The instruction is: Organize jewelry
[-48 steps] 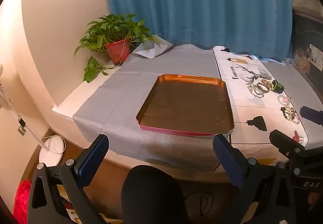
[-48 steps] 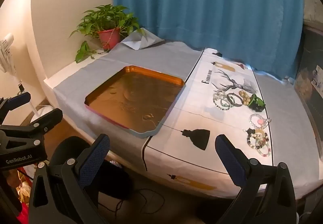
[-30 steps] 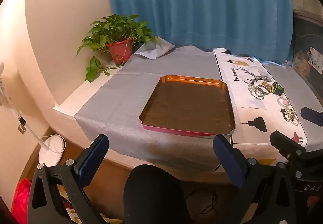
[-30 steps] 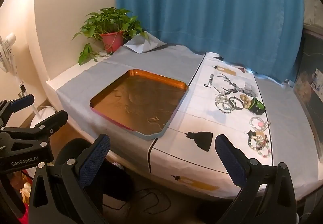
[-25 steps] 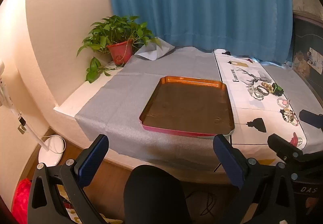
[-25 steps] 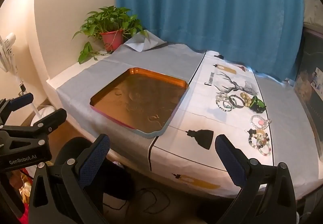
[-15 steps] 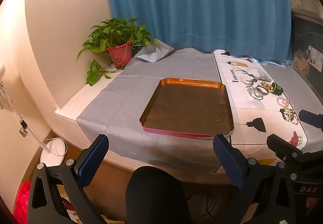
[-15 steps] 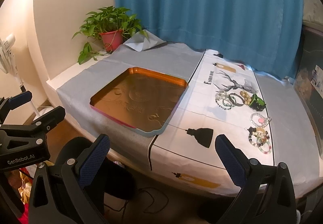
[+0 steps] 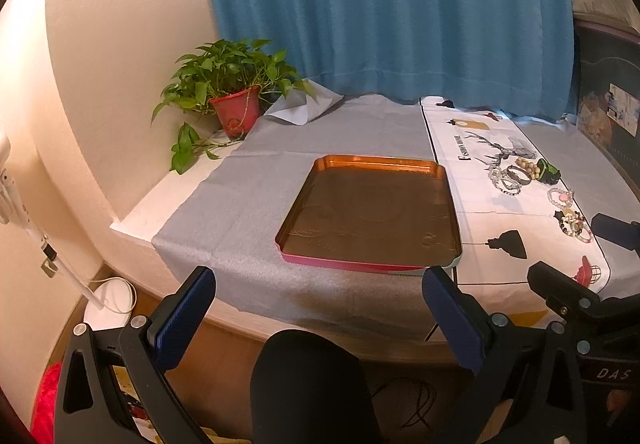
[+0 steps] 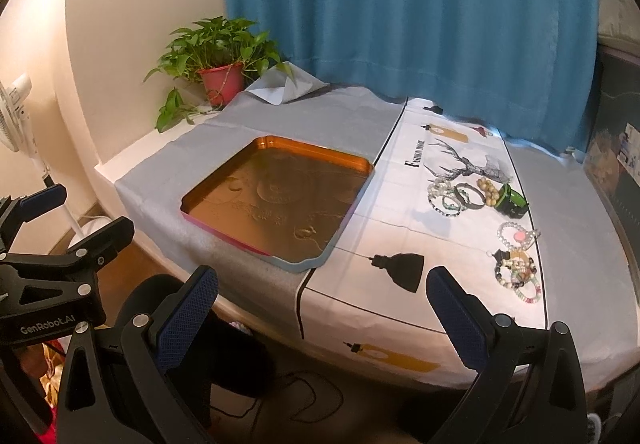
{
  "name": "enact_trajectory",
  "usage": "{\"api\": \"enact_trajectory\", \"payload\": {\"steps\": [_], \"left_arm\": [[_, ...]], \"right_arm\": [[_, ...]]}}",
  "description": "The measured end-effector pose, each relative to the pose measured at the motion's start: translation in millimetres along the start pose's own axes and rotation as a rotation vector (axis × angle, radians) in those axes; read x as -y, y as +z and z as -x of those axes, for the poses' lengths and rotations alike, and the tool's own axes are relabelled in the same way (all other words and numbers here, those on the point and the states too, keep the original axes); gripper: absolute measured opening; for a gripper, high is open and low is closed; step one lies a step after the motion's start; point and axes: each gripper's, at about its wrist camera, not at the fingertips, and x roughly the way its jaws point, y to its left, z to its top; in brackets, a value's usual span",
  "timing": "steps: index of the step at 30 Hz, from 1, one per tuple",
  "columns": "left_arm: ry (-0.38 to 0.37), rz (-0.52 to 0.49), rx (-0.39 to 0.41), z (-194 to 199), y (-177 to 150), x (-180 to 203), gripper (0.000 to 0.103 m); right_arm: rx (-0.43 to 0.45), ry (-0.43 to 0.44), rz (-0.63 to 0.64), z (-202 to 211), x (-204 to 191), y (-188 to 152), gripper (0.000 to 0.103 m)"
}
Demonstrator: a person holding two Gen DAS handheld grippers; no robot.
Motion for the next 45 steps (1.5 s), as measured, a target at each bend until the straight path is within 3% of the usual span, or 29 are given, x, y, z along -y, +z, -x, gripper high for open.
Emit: {"api": "enact_trajectory", "payload": {"steps": [45], "left_arm": [[0.003,-0.016,-0.002,4.4,-1.5,-0.9,0.103]], "right_arm": [[-0.002,0.008,0.001,1.6,0.6,6.1,0.103]]}}
